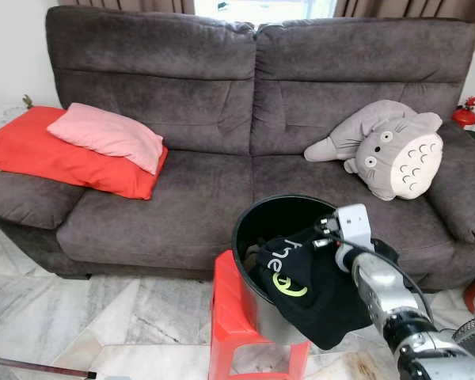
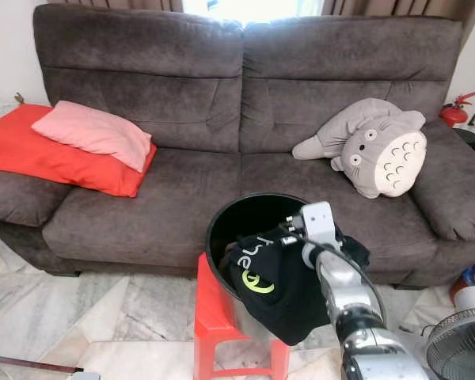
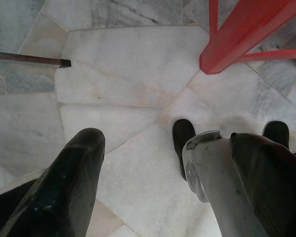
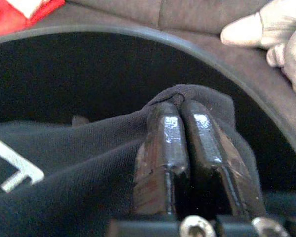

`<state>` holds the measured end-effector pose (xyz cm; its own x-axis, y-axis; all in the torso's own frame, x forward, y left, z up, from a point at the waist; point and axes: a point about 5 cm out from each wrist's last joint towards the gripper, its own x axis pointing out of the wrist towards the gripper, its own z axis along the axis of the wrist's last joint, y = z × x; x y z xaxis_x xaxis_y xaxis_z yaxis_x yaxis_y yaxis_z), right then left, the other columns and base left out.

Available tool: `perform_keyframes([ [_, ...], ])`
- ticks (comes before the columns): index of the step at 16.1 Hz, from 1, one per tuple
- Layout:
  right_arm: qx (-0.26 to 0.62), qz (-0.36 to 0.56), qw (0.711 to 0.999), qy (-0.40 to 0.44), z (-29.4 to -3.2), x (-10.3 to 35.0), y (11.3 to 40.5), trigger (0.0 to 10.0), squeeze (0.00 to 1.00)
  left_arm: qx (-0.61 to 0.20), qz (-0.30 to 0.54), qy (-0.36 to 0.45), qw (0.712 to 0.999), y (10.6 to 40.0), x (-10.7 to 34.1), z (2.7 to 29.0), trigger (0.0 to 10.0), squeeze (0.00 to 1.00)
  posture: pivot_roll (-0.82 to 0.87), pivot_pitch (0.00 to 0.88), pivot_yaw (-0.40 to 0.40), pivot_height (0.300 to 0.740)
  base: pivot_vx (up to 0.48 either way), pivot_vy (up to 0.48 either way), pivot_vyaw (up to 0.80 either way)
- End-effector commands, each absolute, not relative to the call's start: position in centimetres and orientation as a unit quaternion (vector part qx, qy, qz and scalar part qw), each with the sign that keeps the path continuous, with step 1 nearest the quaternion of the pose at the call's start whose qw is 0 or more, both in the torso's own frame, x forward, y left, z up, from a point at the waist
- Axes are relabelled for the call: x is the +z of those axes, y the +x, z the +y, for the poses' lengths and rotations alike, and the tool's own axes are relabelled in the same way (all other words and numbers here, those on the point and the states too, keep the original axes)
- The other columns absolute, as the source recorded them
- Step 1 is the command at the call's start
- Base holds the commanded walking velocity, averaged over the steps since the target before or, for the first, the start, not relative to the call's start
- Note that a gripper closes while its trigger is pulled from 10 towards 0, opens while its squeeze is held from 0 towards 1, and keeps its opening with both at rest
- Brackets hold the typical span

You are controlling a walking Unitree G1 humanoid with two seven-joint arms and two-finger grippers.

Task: Hang hanger

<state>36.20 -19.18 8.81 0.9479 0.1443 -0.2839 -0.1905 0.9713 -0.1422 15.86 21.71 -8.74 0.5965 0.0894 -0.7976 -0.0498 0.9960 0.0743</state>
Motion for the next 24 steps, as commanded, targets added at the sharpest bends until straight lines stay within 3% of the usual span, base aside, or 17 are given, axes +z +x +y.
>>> perform_keyframes([
  [1,0.076,0.153,0.981,-0.090,-19.8,8.1,35.7,10.0,0.00,0.036,0.456,0.022,0.889,15.5,-8.9,21.7,10.0,0.00,-0.07,0.035,0.028,0.740,0.000,0.000,0.00],
  [9,0.052,0.113,0.985,-0.117,-20.9,12.5,38.2,10.0,0.00,0.039,0.457,0.024,0.888,15.3,-8.9,21.9,10.0,0.00,-0.05,0.033,0.028,0.740,0.000,0.000,0.00],
  [12,0.075,0.127,0.982,-0.122,-20.4,12.2,38.2,10.0,0.00,0.040,0.455,0.022,0.889,15.3,-8.9,22.0,10.0,0.00,-0.04,0.040,0.027,0.740,0.000,0.000,0.00],
  [13,0.088,0.141,0.978,-0.126,-20.0,11.4,37.9,10.0,0.43,0.038,0.455,0.021,0.889,15.3,-8.9,21.9,10.0,0.00,-0.04,0.042,0.028,0.740,0.000,0.000,0.00],
  [14,0.087,0.146,0.978,-0.122,-19.9,11.1,37.7,10.0,1.00,0.034,0.456,0.019,0.889,15.3,-9.0,21.8,10.0,0.00,-0.04,0.043,0.029,0.740,0.000,0.000,0.00],
  [19,0.075,0.134,0.979,-0.132,-20.1,11.3,37.8,10.0,1.00,0.030,0.455,0.019,0.890,15.5,-8.9,21.7,10.0,0.00,-0.05,0.047,0.032,0.740,0.000,0.000,0.00],
  [24,0.064,0.154,0.985,-0.049,-20.3,10.7,37.5,10.0,1.00,0.025,0.458,0.016,0.889,15.6,-8.9,21.4,10.0,0.00,-0.07,0.045,0.032,0.740,0.000,0.000,0.00],
])
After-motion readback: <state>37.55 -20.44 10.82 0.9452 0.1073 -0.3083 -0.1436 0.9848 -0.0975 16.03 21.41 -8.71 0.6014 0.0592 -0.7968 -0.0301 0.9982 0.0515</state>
